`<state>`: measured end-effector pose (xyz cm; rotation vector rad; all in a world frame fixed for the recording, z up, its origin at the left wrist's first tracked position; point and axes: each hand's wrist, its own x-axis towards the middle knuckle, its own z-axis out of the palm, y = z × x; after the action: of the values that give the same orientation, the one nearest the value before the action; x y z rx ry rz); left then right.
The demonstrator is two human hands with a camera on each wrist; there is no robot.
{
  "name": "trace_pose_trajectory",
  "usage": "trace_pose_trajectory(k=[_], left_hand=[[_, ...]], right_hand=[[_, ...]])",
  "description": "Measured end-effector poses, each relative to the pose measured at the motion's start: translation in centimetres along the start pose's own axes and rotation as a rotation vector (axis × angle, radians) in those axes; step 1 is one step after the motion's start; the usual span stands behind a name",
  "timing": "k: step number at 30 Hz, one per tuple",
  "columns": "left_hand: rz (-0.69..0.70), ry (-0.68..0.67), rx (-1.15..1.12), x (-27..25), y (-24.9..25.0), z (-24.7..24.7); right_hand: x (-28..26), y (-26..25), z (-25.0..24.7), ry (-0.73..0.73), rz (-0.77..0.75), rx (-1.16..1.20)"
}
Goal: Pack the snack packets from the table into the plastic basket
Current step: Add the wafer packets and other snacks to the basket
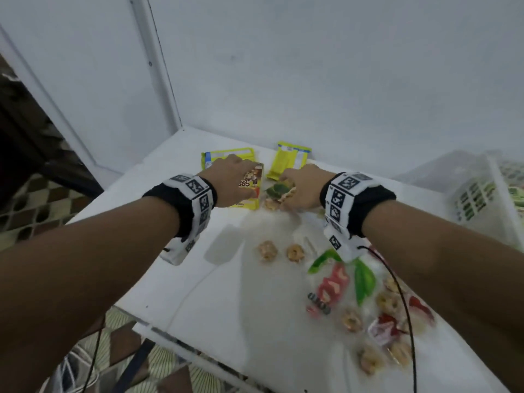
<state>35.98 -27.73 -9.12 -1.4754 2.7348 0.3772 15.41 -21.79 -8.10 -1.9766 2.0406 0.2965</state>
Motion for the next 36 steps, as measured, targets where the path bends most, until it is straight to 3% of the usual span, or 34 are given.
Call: trace_pose_trajectory(k=[6, 13, 20, 29, 33, 36], left_hand=[[-0.016, -0.053, 0.087, 3.1, -0.6, 0.2], [0.082, -0.156, 0.118, 4.8, -1.8, 1.2], [0.204, -0.208, 0.140, 3.3, -3.0, 0.8], [0.437, -0.219, 0.142, 0.9, -5.3, 0.5], [0.418, -0.241, 0.088, 1.1, -5.6, 0.1], [0.350, -0.225, -0.106, 2.5, -5.6, -1.0]], right_hand=[[3.4, -0.5, 0.1, -0.062, -0.033, -0.105], [4.2, -1.3, 1.2, -0.115, 0.038, -0.065], [3.8, -2.9, 1.7, -0.131, 0.169, 0.037], [1.8, -3.8, 2.8, -0.134, 0.185, 0.073], [1.5, -3.8, 2.9, -0.125, 0.174, 0.096], [1.9, -3.5, 2.4, -0.170, 0.174, 0.091]])
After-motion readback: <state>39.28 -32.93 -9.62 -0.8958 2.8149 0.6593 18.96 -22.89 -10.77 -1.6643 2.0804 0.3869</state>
